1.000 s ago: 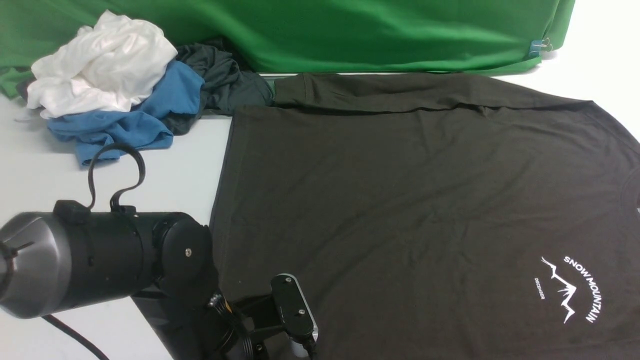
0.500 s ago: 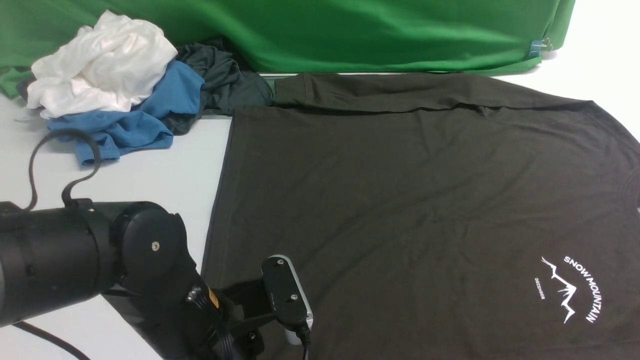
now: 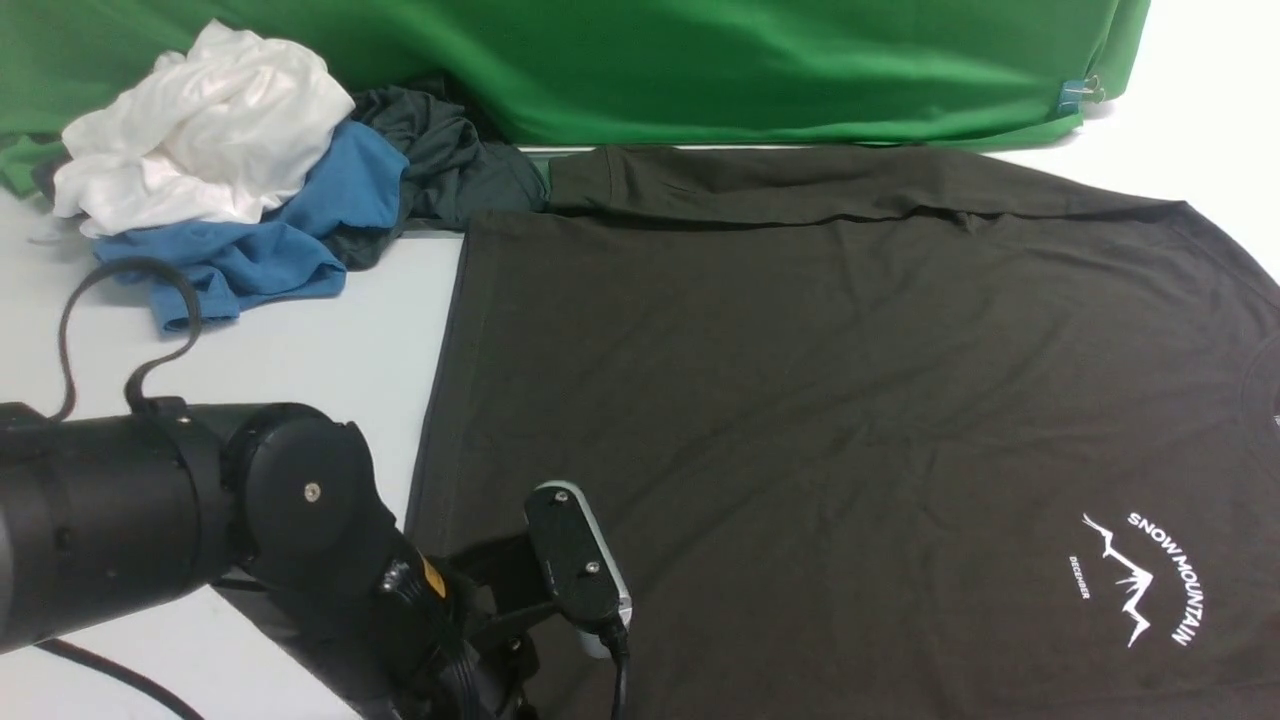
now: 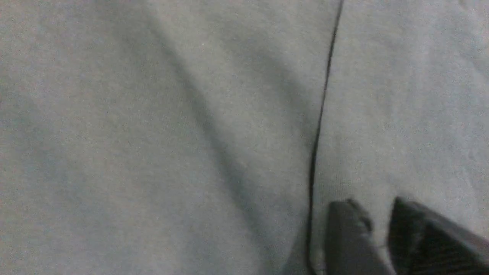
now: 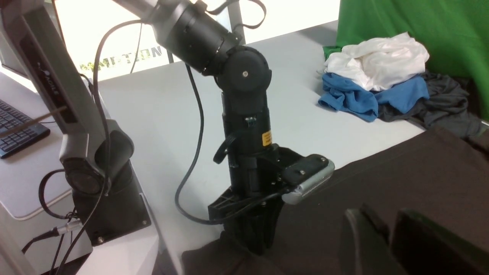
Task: Fold a long-sleeved shirt on a white desktop.
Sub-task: 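Grasp the left edge of the dark T-shirt lying flat on the table, then fold the left side of the black T-shirt inward over its body, then grab the top left corner of the dark shirt with the left gripper, then fold the left side of the dark shirt inward over its body with the left gripper, then grasp the near edge of the shirt at its hem and shoulder corners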
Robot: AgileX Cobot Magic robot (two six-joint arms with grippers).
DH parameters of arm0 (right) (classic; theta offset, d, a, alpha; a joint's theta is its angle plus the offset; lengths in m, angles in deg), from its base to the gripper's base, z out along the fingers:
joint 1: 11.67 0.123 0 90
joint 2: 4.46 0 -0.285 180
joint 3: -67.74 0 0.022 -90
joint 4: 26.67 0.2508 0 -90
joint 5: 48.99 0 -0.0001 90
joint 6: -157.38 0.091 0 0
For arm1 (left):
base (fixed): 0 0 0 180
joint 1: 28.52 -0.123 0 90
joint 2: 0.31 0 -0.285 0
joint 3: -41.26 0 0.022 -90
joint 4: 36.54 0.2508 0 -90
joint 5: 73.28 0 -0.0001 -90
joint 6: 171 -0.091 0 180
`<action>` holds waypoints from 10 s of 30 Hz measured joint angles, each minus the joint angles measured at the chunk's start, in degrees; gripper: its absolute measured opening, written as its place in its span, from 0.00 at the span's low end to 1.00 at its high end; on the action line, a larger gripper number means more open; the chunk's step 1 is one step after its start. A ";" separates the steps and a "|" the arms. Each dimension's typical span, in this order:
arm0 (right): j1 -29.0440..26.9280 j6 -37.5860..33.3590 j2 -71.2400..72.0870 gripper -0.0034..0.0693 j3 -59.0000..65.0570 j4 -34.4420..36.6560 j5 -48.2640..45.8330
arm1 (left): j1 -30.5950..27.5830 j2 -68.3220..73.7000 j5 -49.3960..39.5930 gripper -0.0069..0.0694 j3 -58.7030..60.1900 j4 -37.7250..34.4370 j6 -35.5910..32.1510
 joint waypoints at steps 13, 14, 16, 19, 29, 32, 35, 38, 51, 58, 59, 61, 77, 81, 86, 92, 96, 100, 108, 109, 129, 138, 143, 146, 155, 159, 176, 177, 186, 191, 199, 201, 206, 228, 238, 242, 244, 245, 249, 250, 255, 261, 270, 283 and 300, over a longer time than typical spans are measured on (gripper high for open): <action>0.00 -0.34 0.00 0.26 0.00 -0.11 0.07 | 0.00 6.82 -1.29 0.34 0.00 -0.64 -0.05; 0.00 -0.52 0.00 0.26 0.00 -0.11 0.07 | 0.00 6.86 -1.71 0.29 0.00 -0.79 -0.05; 0.00 -0.64 0.00 0.26 0.00 -0.16 0.07 | 0.00 6.87 -2.24 0.21 0.00 -0.87 -0.11; 0.00 -1.00 0.00 0.26 0.00 -0.17 0.18 | 0.00 6.87 -3.48 0.13 0.00 -1.00 -0.16; 0.00 -1.07 0.00 0.27 0.00 -0.28 0.41 | 0.00 0.63 -5.07 0.13 0.00 -1.45 -0.16; 0.00 -1.07 0.00 0.27 0.00 -0.28 0.41 | 0.00 -1.66 -5.13 0.13 0.00 -1.45 -0.16; 0.00 -1.07 0.00 0.28 0.00 -0.34 0.70 | 0.00 -3.60 -5.57 0.13 -0.68 -0.10 1.76; 0.00 -1.00 0.00 0.28 0.00 -0.39 0.89 | -0.27 -3.86 -6.29 0.13 -4.00 5.64 7.85; 0.00 -1.06 0.00 0.29 0.00 -0.40 0.96 | -5.23 -3.68 -8.85 0.13 -12.93 10.72 10.47; 0.00 -1.12 0.00 0.30 0.00 -0.45 0.96 | -8.88 1.24 -8.02 0.13 -12.99 10.99 10.47; 0.00 -1.12 0.00 0.30 0.00 -0.45 0.96 | -9.07 2.26 -6.86 0.13 -12.99 11.16 10.47; 0.00 -1.12 0.00 0.30 0.00 -0.45 0.96 | -9.14 3.61 -5.48 0.13 -13.04 11.59 10.47; 0.00 -0.93 0.00 0.31 0.00 -0.45 0.84 | -9.26 6.97 -8.61 0.13 -21.88 10.77 15.23; 0.00 -0.79 0.00 0.31 0.00 -0.45 0.84 | -9.26 6.97 -10.16 0.13 -25.64 10.56 16.08; 0.00 -0.54 0.00 0.31 0.00 -0.45 0.84 | -9.26 9.81 -11.33 0.13 -27.92 14.55 17.78; 0.00 0.42 0.00 0.31 0.00 -0.45 0.84 | -9.26 15.99 -7.62 0.15 -27.92 18.84 19.34; 0.00 0.70 0.00 0.31 0.00 -0.45 0.84 | -9.26 18.48 -5.67 0.23 -27.92 21.62 22.00; 0.00 1.11 0.00 0.32 0.00 -0.45 0.84 | -9.64 19.63 -4.65 0.42 -27.92 22.57 23.20; 0.00 12.40 -0.50 0.33 0.00 -7.01 0.11 | -9.90 17.88 -4.54 0.81 -27.92 26.48 25.89; 0.00 14.51 -0.91 0.33 0.00 -8.57 -0.27 | -9.90 16.88 -4.72 0.85 -28.16 27.70 26.96; 0.00 29.66 -23.96 0.35 -3.94 -33.69 -6.34 | -7.57 1.38 -6.79 0.11 -22.33 19.44 31.11; -8.66 30.04 -40.08 0.35 -12.91 -36.18 -10.42 | -12.96 -0.71 -1.99 0.11 -25.14 17.28 25.89; -9.26 23.84 -41.11 0.35 -12.91 -33.88 -10.36 | -20.35 11.34 -1.14 0.11 -40.34 5.28 7.46; -9.26 20.33 -41.11 0.35 -12.96 -32.88 -10.36 | -21.42 19.50 -1.36 0.12 -49.71 3.53 -2.08; -9.26 10.27 -34.53 0.35 -13.02 -29.02 -0.64 | -21.55 40.97 -1.60 0.40 -73.31 4.49 -18.52; -9.26 9.31 -29.06 0.35 -13.36 -28.83 2.54 | -21.31 47.33 8.18 0.61 -77.54 4.44 -26.06; -9.26 7.96 -27.59 0.35 -13.36 -28.66 2.61 | -19.24 57.60 25.48 0.51 -77.77 1.64 -40.27; -9.26 7.91 -27.59 0.35 -13.36 -28.66 2.66 | -19.24 57.67 25.56 0.51 -77.77 1.64 -40.27; -9.26 7.85 -27.59 0.35 -13.36 -28.66 1.23 | -19.24 58.25 24.31 0.16 -77.77 1.64 -40.27; -9.26 7.85 -27.59 0.35 -13.36 -28.66 0.69 | -19.14 55.65 18.11 0.15 -77.77 2.57 -39.79; -9.26 7.85 -27.47 0.35 -13.36 -28.66 -0.07 | -19.14 49.28 7.22 0.15 -77.77 6.25 -34.49; -9.26 7.85 -27.47 0.35 -13.36 -28.66 -0.42 | -19.14 47.89 2.82 0.15 -77.90 8.52 -30.89; -9.26 7.80 -27.47 0.35 -13.36 -28.61 -1.01 | -19.14 45.41 -4.74 0.15 -77.91 11.53 -25.56; -9.26 7.80 -27.46 0.35 -13.36 -28.45 -4.47 | -19.04 37.62 0.81 0.34 -56.37 18.59 -22.52; -9.26 8.33 -27.46 0.36 -13.36 -28.61 -8.95 | -19.01 31.28 -4.47 0.91 -55.86 19.71 -8.08; -9.26 8.59 -27.41 0.37 -13.36 -29.12 -11.61 | -16.59 23.43 -10.41 0.65 -53.31 20.37 0.44; -9.26 8.71 -27.41 0.37 -13.36 -29.40 -12.91 | -14.83 19.97 -14.62 0.44 -50.53 21.00 1.39; -9.26 8.71 -27.41 0.37 -13.36 -29.53 -13.98 | -13.37 17.91 -17.26 0.32 -48.32 21.29 1.60; -9.26 8.76 -27.35 0.37 -13.36 -29.64 -16.13 | -7.11 10.26 -22.16 0.13 -38.26 19.79 2.83; -9.26 8.76 -27.35 0.37 -13.36 -29.66 -16.67 | -5.42 8.25 -22.37 0.12 -35.16 19.11 3.39; -9.30 9.31 -27.25 0.37 -13.36 -29.71 -17.47 | 1.99 0.31 -21.08 0.16 -18.90 15.92 5.81; -9.37 9.73 -27.14 0.37 -13.36 -29.71 -16.84 | 6.78 -4.93 -8.91 0.47 -0.55 15.62 6.19; -9.37 9.87 -27.14 0.37 -13.36 -29.71 -13.98 | 7.15 -5.27 8.17 0.75 9.34 22.32 6.12; -9.37 9.94 -27.14 0.37 -13.36 -29.71 -12.48 | 7.53 -1.00 8.64 0.39 8.41 28.48 6.01; -21.81 28.72 -29.45 0.37 -3.15 -34.08 -24.20 | 10.87 -16.92 -12.11 0.13 0.74 26.42 13.18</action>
